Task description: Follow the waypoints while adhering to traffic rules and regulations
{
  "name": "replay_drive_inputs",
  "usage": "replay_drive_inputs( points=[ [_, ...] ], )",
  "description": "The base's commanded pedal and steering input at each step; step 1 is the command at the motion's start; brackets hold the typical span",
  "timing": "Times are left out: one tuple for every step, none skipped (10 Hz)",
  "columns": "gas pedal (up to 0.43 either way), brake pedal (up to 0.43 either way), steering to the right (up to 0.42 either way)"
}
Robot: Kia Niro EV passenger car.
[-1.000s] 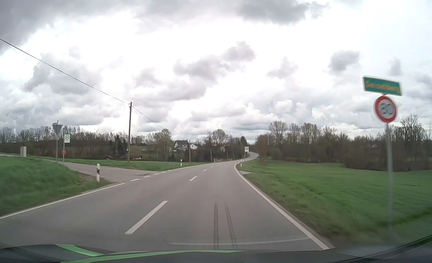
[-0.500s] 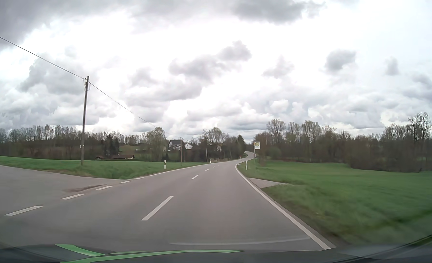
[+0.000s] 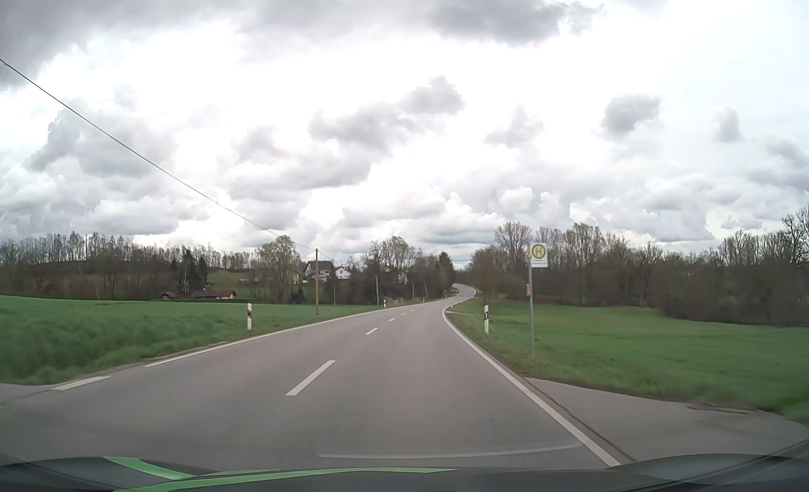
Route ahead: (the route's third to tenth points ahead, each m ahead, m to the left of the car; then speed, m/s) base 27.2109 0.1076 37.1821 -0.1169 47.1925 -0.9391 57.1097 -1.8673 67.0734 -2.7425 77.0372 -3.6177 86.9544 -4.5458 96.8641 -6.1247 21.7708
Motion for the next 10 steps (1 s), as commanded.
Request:
replay_drive_inputs(
  points=[
    [0.138, 0.0, 0.009],
    [0.138, 0.0, 0.009],
    [0.138, 0.0, 0.009],
    [0.138, 0.0, 0.009],
    [0.138, 0.0, 0.009],
    [0.138, 0.0, 0.009],
    [0.138, 0.0, 0.009],
    [0.138, 0.0, 0.009],
    [0.138, 0.0, 0.009],
    [0.138, 0.0, 0.009]
  ],
)
